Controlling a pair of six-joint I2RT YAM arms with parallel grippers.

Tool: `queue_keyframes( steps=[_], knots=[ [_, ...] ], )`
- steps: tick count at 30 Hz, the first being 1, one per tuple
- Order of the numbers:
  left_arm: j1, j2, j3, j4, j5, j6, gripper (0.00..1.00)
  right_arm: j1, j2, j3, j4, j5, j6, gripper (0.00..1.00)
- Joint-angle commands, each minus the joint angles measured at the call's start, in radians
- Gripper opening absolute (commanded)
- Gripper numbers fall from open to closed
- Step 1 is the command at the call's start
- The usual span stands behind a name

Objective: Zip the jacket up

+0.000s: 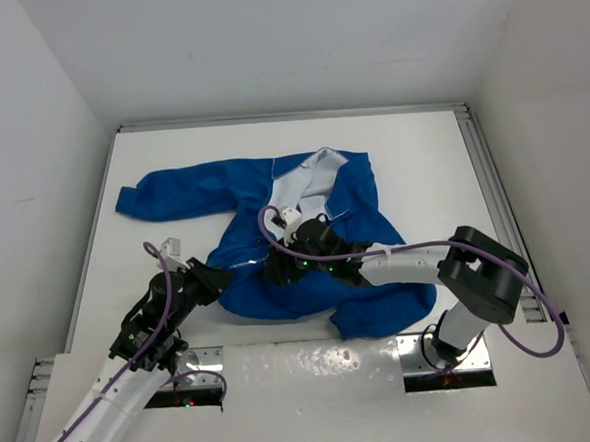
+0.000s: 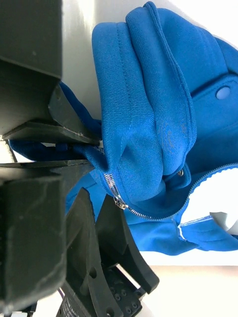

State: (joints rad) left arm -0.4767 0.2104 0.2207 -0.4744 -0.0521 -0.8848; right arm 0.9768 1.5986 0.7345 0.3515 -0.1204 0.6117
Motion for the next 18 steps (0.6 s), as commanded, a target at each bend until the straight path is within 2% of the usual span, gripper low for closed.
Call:
queue_keyframes(
  steps=[1,7,18],
  knots=[
    [0.001,0.007,0.025,0.054,0.012,0.003,0.0,-0.003,0.03,0.046,0.092,-0.018,0.013,0.51],
    [0.001,0.0,0.019,0.053,0.02,-0.003,0.0,-0.003,0.092,0.081,0.121,-0.016,-0.001,0.58],
    [0.001,-0.002,-0.003,0.074,0.037,-0.006,0.0,-0.004,0.097,0.062,0.222,0.031,0.014,0.57]
  ],
)
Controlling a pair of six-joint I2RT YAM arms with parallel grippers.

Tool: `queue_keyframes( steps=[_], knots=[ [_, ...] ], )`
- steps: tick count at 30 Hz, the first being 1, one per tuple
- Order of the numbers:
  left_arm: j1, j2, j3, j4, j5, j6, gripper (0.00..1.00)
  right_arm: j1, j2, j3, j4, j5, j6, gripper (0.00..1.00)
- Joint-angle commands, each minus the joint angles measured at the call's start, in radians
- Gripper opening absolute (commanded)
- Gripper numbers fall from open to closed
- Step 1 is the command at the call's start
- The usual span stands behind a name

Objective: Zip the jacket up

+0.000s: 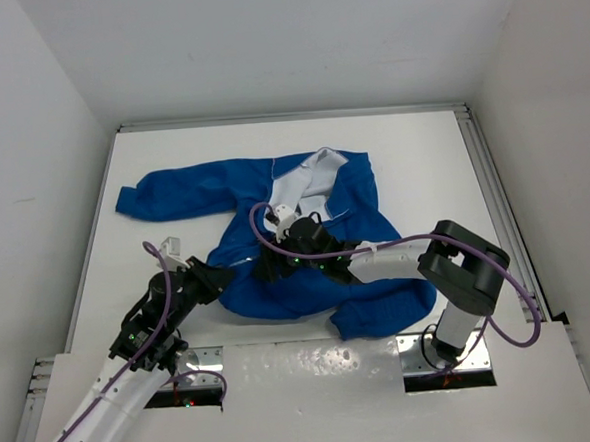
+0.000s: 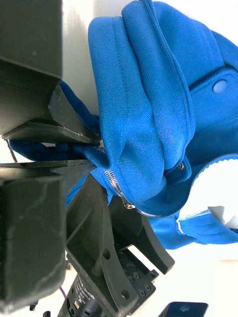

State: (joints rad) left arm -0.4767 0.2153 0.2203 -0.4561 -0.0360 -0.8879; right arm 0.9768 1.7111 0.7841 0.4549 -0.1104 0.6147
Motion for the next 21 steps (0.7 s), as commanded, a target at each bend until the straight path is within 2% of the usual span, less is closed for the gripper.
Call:
queue_keyframes(
  steps=[1,7,9,12,21],
  knots=[
    [0.001,-0.002,0.004,0.057,0.024,0.0,0.0,-0.006,-0.015,0.007,0.148,0.02,0.017,0.57],
    [0.001,-0.001,0.013,0.053,0.019,0.006,0.0,-0.009,-0.05,-0.06,0.26,0.026,0.045,0.5],
    [0.0,-0.002,0.011,0.043,0.012,0.007,0.0,-0.01,-0.054,-0.059,0.251,0.02,0.046,0.49],
    [0.0,-0.005,0.014,0.051,0.011,0.009,0.0,-0.009,-0.053,-0.066,0.24,0.025,0.054,0.37],
    [0.001,-0.02,0.01,0.036,0.01,0.007,0.0,-0.01,-0.1,-0.126,0.271,0.055,0.074,0.2]
  ],
)
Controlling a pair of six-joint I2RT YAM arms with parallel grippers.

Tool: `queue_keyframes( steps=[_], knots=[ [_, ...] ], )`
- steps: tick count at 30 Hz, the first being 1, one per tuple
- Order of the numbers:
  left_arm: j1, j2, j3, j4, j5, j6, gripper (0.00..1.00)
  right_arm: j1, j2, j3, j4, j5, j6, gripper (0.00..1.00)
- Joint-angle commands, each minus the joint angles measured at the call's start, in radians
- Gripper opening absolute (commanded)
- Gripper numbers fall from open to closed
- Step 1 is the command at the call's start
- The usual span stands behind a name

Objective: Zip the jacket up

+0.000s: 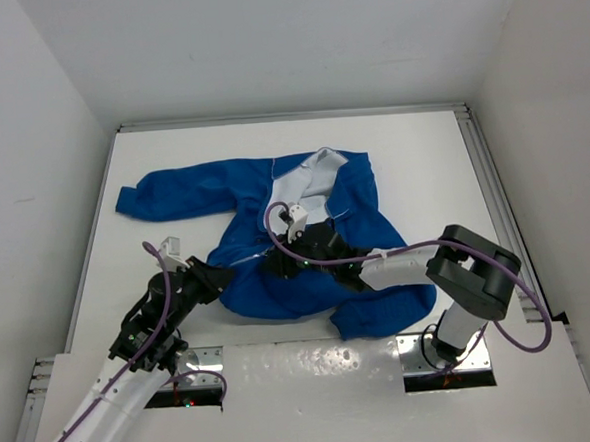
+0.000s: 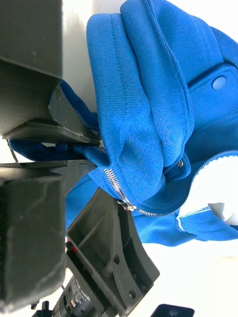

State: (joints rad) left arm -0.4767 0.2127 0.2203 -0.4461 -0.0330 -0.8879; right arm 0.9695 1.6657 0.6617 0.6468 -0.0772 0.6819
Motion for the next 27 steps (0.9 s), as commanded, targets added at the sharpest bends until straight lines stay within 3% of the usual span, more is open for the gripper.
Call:
queue_keyframes(
  steps=[1,10,14,20,22,27],
  knots=[
    [0.001,-0.019,0.007,0.03,0.008,0.003,0.0,-0.002,-0.067,-0.013,0.079,0.028,0.005,0.16],
    [0.0,-0.013,0.004,0.034,0.019,0.004,0.0,-0.003,-0.086,-0.016,0.073,0.03,-0.004,0.08],
    [0.0,-0.018,-0.001,0.038,0.021,0.0,0.0,-0.003,-0.09,-0.02,0.071,0.031,-0.004,0.26],
    [0.0,-0.018,0.004,0.037,0.021,0.001,0.0,-0.002,-0.089,-0.02,0.071,0.037,-0.002,0.27],
    [0.0,-0.013,0.007,0.03,0.018,0.004,0.0,-0.003,-0.08,-0.01,0.063,0.027,-0.005,0.34],
    [0.001,-0.018,0.004,0.038,0.024,0.003,0.0,-0.003,-0.08,-0.005,0.068,0.027,-0.004,0.3]
  ],
)
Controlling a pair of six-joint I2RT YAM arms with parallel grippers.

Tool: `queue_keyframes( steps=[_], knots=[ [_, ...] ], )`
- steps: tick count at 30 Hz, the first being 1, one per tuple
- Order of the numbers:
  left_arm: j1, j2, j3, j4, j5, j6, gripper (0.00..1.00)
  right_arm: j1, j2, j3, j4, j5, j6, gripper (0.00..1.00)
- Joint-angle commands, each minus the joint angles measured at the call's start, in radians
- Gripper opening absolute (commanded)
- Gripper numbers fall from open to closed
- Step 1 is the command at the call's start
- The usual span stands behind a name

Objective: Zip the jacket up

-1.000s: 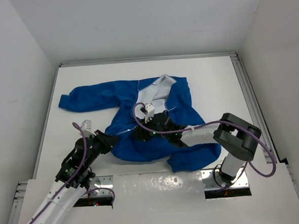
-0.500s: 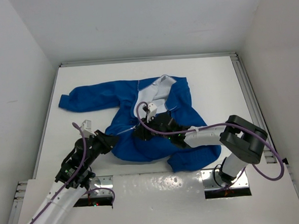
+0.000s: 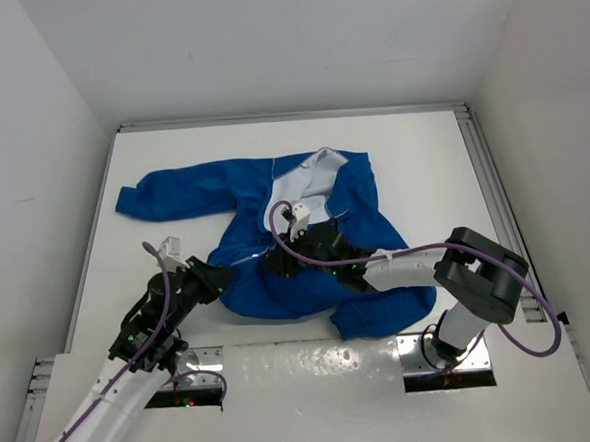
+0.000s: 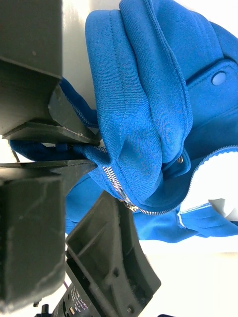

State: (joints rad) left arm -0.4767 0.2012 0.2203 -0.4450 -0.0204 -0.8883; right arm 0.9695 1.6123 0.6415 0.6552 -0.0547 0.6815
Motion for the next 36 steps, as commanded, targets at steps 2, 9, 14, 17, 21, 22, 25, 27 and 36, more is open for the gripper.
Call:
queue_keyframes(
  steps=[2,9,14,17,21,22,25,27,36],
  knots=[
    [0.0,-0.008,0.002,0.031,0.004,0.003,0.0,-0.003,-0.028,0.015,0.054,0.001,-0.008,0.15],
    [0.001,-0.017,0.008,0.026,-0.006,0.005,0.0,-0.003,-0.037,0.007,0.035,-0.002,0.0,0.05],
    [0.001,-0.013,0.039,0.029,-0.015,0.017,0.0,-0.002,-0.087,0.004,-0.096,0.033,-0.036,0.0],
    [0.0,0.009,0.126,0.031,-0.03,0.06,0.0,-0.002,-0.155,0.049,-0.307,0.139,-0.121,0.0],
    [0.001,0.064,0.267,0.012,-0.085,0.135,0.0,-0.011,-0.154,0.228,-0.59,0.373,-0.27,0.0],
    [0.0,0.073,0.315,0.008,-0.095,0.164,0.0,-0.034,-0.146,0.286,-0.617,0.415,-0.286,0.0],
    [0.001,0.09,0.364,0.006,-0.122,0.189,0.0,-0.121,-0.117,0.365,-0.652,0.409,-0.298,0.0],
    [0.001,0.084,0.37,0.022,-0.125,0.189,0.0,-0.158,-0.098,0.43,-0.679,0.488,-0.336,0.0],
    [0.001,0.04,0.497,-0.096,-0.206,0.236,0.0,-0.439,0.142,0.857,-0.724,0.76,-0.528,0.0]
  ],
)
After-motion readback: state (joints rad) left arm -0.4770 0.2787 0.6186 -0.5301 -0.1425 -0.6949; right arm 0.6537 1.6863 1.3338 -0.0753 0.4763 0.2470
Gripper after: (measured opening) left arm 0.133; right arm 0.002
